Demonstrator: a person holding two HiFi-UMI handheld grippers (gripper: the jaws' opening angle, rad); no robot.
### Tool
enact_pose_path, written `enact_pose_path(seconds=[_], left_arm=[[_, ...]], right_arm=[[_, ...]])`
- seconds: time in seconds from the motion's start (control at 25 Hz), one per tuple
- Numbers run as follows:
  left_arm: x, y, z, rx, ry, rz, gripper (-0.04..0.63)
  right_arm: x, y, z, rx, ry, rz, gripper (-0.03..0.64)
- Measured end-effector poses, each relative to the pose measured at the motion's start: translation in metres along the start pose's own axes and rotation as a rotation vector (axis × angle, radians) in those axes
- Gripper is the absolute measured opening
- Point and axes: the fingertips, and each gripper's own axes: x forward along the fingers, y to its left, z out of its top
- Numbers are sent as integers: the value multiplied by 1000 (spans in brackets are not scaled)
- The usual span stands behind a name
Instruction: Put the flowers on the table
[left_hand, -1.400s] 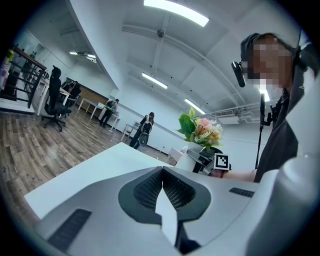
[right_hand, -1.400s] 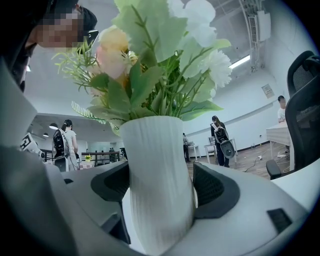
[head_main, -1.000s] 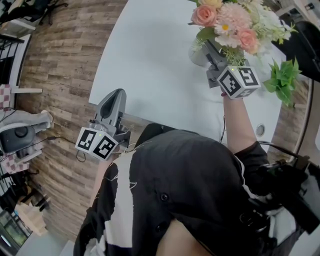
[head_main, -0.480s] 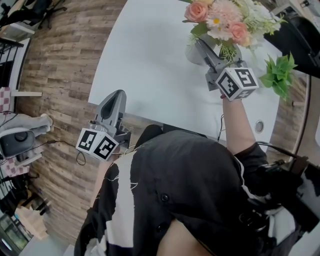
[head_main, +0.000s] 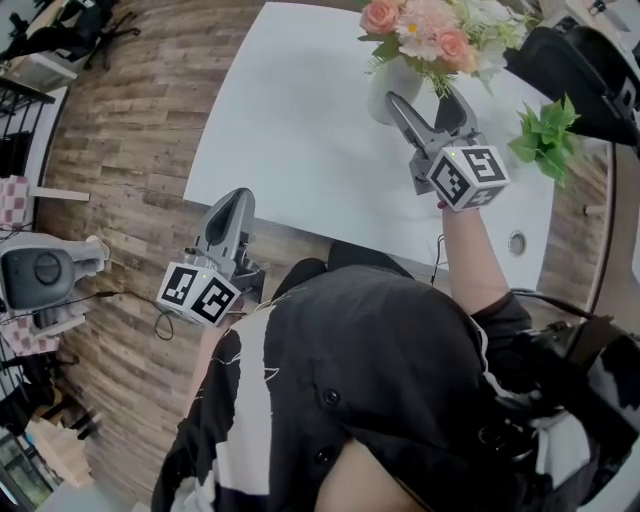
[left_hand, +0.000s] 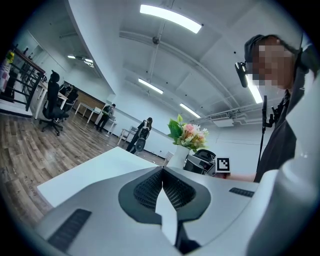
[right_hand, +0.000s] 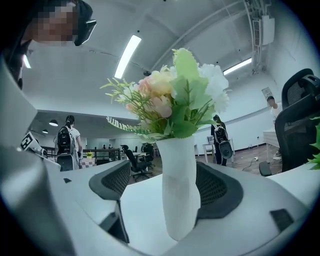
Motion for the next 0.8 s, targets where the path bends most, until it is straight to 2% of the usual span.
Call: enact_pose_path(seconds=[0.32,0.36,0.4,0.44,0.48,0.64,0.8], left_arm=[[-30,-28,0,10,-39,-33,14],[-33,-31,0,8,-45,-38,13],[-35,-34,-1,3,-52,-43,14],[-36,-38,-2,-2,-59,-49,14],[-38,-43,-2,-7,-66,-56,14],[-41,-61,-1,-7,-87,-86,14],[-43,-75,-4,-2,-95,-89,14]], right_arm=[[-35,34,-3,-31,58,1,399],[-41,38,-2,-39,67,9,374],[-47,42,-2,-48,78,19,250],[-54,47,-1,-55,85,34,40],[-60,52,2,-60,89,48,15],[-80,64,13,-89,93,64,15],[-94,63,15,-37,98,37,15]])
